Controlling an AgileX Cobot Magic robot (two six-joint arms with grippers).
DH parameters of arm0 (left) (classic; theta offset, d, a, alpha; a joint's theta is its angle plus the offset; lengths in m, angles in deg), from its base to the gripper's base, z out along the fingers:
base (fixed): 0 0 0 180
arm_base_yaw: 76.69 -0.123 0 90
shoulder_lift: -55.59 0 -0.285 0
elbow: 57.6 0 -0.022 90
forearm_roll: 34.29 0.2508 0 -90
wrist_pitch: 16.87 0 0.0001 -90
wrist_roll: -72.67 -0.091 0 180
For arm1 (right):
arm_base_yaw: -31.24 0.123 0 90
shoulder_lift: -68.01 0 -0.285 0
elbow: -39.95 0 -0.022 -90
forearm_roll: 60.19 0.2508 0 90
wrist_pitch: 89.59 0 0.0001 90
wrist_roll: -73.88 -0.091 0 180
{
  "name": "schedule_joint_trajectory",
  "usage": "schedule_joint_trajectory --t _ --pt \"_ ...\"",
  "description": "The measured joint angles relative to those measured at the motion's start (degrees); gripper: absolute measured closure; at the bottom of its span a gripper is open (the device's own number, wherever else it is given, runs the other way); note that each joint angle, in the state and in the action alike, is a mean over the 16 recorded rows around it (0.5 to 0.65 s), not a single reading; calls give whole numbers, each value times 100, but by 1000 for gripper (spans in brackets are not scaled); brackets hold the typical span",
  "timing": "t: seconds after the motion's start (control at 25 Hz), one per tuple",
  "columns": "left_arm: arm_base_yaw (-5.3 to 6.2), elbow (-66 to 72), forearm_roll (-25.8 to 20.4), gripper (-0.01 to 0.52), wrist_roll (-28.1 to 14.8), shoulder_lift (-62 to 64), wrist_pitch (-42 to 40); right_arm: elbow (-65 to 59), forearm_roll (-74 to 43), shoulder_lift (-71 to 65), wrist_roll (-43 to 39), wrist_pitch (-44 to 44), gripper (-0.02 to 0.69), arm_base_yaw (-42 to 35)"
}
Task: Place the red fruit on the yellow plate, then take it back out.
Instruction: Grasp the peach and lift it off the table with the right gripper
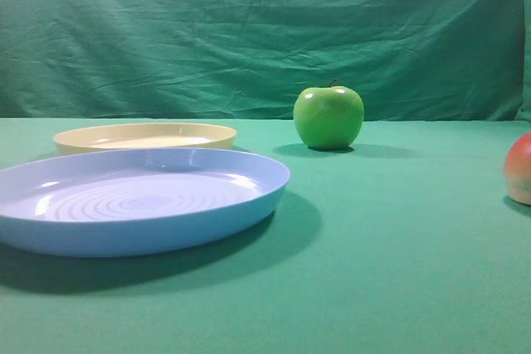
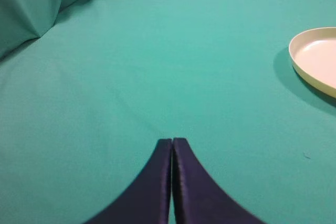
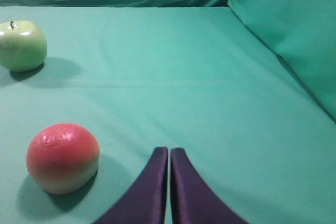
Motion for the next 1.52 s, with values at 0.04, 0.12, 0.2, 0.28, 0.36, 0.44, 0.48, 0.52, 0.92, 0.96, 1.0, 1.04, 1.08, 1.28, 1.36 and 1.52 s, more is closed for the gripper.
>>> schedule_joint_trajectory --t 0.04,0.12,0.2,0.28,0.36,0.44,0.48,0.52,0.92,0.96,1.0,1.04,1.08,1.28,1.36,1.52 --pt "0 0 0 514 0 0 0 0 0 0 0 0 665 0" --pt "0 0 0 514 0 0 0 0 0 0 0 0 665 0" --pt "0 0 0 514 0 0 0 0 0 0 0 0 665 0" --pt "0 0 0 514 0 0 0 0 0 0 0 0 665 0" --pt "0 0 0 514 0 0 0 0 0 0 0 0 665 0" --pt "0 0 0 514 0 0 0 0 0 0 0 0 665 0" --pt "0 0 0 514 0 0 0 0 0 0 0 0 665 0" --pt "0 0 0 514 0 0 0 0 0 0 0 0 665 0" --pt "0 0 0 514 3 0 0 0 0 0 0 0 665 0" --pt "0 0 0 514 4 0 0 0 0 0 0 0 665 0" --pt "0 0 0 514 4 0 0 0 0 0 0 0 665 0" --pt "0 0 0 514 5 0 0 0 0 0 0 0 665 0" --pt "0 0 0 514 6 0 0 0 0 0 0 0 665 0" --pt "0 0 0 514 9 0 0 23 78 -3 0 -41 665 0" --pt "0 0 0 514 11 0 0 96 133 -34 11 -114 665 0" --pt "0 0 0 514 11 0 0 444 256 -257 103 -379 665 0"
